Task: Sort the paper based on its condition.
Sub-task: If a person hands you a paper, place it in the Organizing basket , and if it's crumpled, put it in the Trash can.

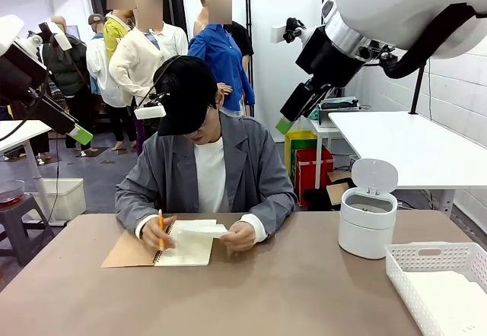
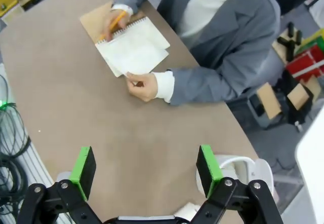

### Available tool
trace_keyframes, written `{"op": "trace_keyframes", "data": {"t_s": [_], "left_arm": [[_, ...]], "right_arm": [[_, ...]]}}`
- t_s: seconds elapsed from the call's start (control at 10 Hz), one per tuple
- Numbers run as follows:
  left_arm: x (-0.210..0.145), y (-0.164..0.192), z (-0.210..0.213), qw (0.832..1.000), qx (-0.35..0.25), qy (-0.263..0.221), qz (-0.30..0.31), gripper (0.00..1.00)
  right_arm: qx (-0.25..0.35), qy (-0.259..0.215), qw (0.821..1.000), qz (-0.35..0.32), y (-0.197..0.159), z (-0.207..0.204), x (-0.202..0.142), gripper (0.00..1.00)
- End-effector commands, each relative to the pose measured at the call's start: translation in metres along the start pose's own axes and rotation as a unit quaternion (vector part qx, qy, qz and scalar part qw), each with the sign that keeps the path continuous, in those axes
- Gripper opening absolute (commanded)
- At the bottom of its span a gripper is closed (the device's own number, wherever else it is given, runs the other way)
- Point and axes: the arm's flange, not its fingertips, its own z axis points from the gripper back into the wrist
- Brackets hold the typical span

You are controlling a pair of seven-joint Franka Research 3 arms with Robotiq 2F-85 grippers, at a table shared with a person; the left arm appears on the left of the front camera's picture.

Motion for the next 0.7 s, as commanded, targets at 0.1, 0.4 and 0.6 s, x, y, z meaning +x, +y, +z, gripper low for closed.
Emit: {"op": "trace_keyframes", "data": {"t_s": [0.1,0.4,0.6], "left_arm": [[-0.0006,0.0004,0.0004,1.000,-0.001,-0.002,0.001,1.00],[-0.0006,0.0004,0.0004,1.000,-0.001,-0.002,0.001,1.00],[-0.0006,0.0004,0.0004,1.000,-0.001,-0.002,0.001,1.00]], "right_arm": [[0.027,-0.039,0.999,0.015,-0.0046,0.0018,-0.0017,1.00],[0.008,-0.003,1.000,-0.002,-0.0004,-0.0029,0.0015,1.00],[0.008,-0.003,1.000,-0.002,-0.0004,-0.0029,0.0015,1.00]]}}
